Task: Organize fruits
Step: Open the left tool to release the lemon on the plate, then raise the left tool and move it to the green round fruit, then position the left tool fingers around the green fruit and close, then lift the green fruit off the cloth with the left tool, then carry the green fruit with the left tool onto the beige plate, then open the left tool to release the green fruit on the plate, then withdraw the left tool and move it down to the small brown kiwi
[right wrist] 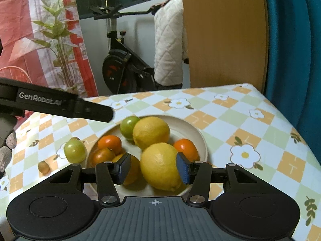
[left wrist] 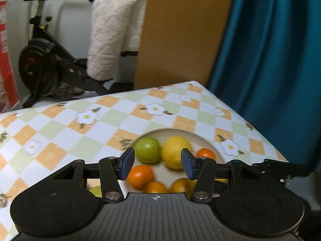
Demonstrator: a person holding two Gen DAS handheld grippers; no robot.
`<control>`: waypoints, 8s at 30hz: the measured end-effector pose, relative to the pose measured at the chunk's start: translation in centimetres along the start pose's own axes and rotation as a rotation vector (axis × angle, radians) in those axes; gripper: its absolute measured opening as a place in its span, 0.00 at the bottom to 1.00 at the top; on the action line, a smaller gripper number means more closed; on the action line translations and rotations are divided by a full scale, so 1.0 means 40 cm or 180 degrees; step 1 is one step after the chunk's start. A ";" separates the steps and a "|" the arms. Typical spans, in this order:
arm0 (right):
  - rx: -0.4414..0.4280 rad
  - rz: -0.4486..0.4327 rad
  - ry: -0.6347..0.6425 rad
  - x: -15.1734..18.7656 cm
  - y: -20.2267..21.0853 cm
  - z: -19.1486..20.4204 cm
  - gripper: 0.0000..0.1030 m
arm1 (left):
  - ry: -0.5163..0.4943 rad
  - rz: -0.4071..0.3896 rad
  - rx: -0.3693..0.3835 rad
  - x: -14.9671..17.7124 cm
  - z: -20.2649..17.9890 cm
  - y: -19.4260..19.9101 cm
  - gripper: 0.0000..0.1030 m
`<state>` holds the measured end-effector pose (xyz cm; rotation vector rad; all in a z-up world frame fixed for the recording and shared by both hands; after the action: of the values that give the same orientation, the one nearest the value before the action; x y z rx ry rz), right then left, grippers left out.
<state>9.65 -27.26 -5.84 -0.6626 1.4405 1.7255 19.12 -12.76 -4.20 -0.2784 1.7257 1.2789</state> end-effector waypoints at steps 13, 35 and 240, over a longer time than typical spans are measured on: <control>-0.0313 0.0084 0.0275 -0.004 -0.020 0.131 0.45 | 0.0251 0.0022 -0.0436 0.078 0.197 0.111 0.52; -0.0660 0.0384 0.1041 -0.003 -0.160 0.342 0.44 | 0.0594 0.0036 -0.0235 0.147 0.257 0.095 0.52; -0.0293 0.0096 0.0477 -0.029 -0.066 0.217 0.45 | 0.0766 -0.0289 -0.0584 0.136 0.211 0.167 0.48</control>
<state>13.23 -18.95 -4.46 -0.8390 1.4858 1.8065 16.44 -1.02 -4.37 -0.6329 1.7736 1.3828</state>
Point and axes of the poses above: each gripper's, at about its wrist camera, not at the fingertips, and y roughly against the way its jaws point, z to its left, x to its underside, the point moved 2 cm from there along -y, roughly the way its jaws point, and after that the axes turned 8 degrees about -y, right-handed, at the moved point
